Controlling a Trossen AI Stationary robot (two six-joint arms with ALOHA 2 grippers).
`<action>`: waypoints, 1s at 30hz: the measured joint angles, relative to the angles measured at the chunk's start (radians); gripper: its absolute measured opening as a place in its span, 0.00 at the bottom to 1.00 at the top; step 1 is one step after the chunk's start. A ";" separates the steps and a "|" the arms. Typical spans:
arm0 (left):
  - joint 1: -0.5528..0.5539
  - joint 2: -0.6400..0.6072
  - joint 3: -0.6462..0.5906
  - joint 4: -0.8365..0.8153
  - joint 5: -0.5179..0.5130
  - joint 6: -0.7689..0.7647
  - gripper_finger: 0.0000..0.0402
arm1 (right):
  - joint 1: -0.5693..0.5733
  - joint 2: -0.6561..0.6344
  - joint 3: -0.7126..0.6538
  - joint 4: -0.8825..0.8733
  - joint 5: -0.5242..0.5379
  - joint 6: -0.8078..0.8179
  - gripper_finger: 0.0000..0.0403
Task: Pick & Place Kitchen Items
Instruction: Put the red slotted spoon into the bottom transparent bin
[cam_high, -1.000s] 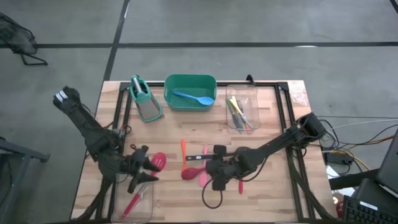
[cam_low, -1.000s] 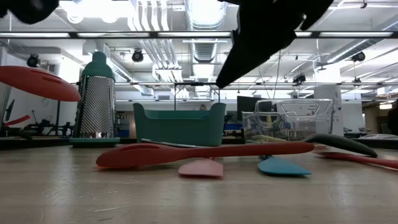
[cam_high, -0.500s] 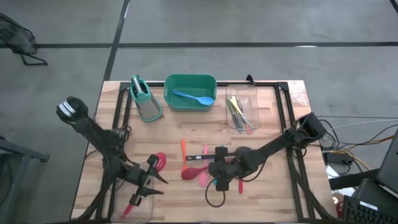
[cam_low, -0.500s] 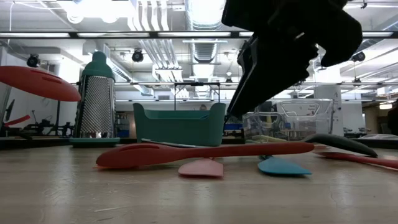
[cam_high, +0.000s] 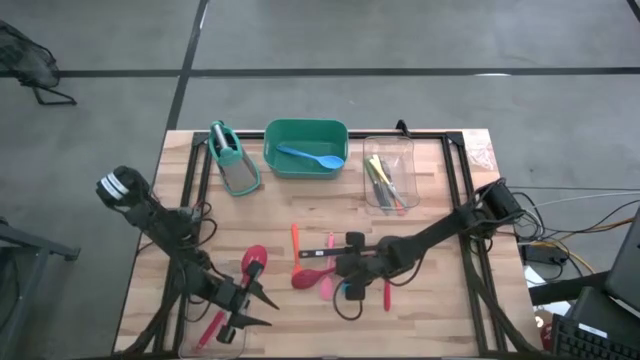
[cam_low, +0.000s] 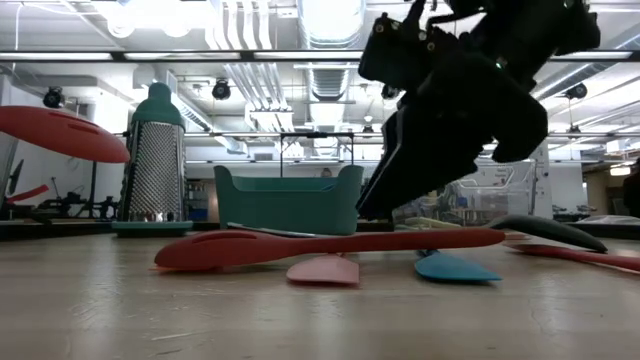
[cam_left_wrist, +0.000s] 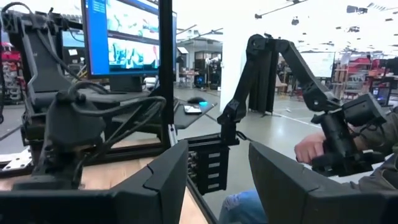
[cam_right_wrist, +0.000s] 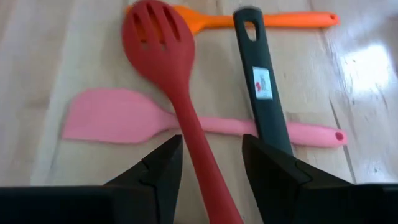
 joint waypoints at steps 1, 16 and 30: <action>0.000 0.000 0.002 -0.001 0.002 0.000 0.44 | -0.004 0.000 -0.010 0.019 -0.012 0.000 0.42; 0.000 -0.003 0.002 -0.010 -0.001 0.003 0.44 | -0.005 0.004 -0.092 0.085 -0.040 0.032 0.38; 0.000 -0.004 0.001 -0.026 -0.002 -0.005 0.44 | -0.005 0.133 0.023 0.069 -0.058 0.031 0.24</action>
